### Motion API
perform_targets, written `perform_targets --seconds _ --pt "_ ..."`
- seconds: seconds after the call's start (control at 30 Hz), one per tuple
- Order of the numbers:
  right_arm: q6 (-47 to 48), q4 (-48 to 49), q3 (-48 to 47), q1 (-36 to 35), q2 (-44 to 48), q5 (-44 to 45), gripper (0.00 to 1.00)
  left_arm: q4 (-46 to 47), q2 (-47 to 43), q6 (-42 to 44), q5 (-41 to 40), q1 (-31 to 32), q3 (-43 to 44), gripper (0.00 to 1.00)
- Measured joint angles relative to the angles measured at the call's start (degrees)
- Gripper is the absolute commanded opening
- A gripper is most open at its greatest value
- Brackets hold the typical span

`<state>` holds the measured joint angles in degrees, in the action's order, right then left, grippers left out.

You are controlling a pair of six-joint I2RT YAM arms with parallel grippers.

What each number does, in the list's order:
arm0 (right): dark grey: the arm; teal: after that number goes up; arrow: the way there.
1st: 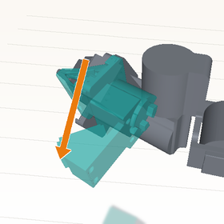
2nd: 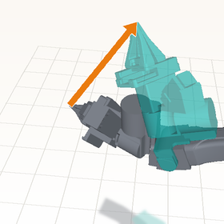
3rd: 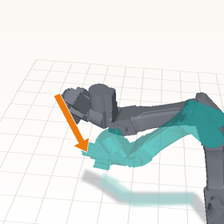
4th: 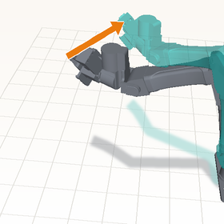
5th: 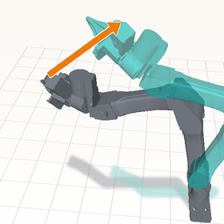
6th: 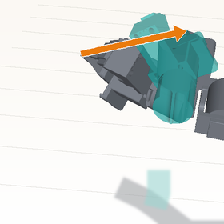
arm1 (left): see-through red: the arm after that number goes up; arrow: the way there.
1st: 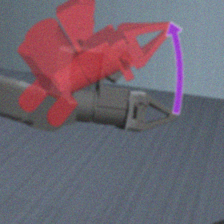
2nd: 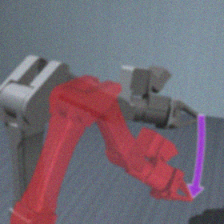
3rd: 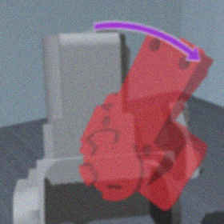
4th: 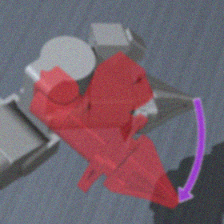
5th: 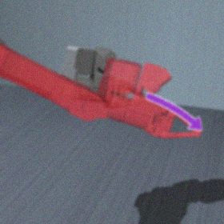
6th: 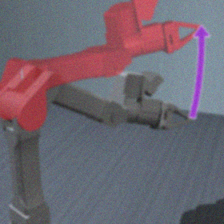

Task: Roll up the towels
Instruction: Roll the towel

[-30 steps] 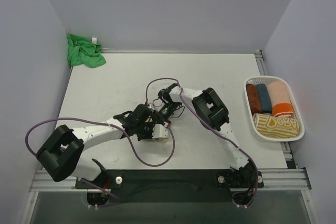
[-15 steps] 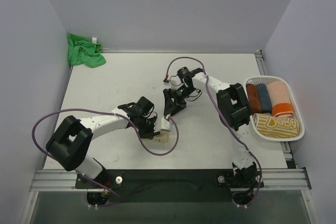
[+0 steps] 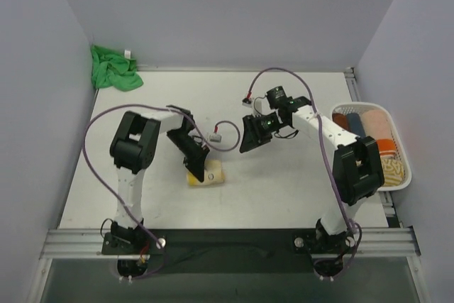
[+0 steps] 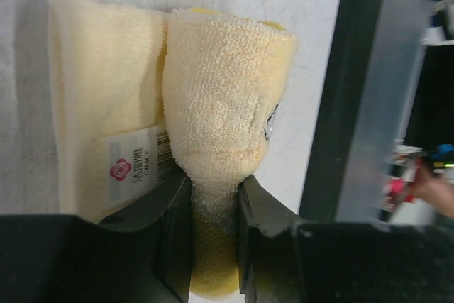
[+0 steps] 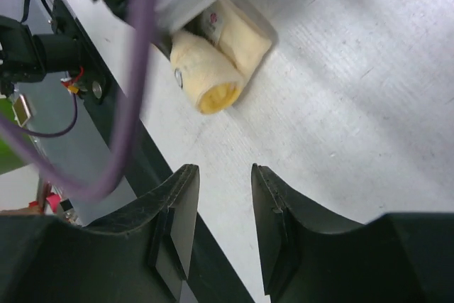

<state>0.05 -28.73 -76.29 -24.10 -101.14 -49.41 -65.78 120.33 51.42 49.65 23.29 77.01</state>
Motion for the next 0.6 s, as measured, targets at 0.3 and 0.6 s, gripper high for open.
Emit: perform_targets --seconds 0.3,0.6 --pt "8.7 0.2 4.3 -9.0 9.7 6.2 0.49 -19.8 16.6 4.3 4.7 -3.5 15.3 0.08" --pt "21.2 2.8 4.3 -22.2 9.0 17.4 0.61 -22.8 18.7 6.1 4.4 -3.5 17.7 0.18"
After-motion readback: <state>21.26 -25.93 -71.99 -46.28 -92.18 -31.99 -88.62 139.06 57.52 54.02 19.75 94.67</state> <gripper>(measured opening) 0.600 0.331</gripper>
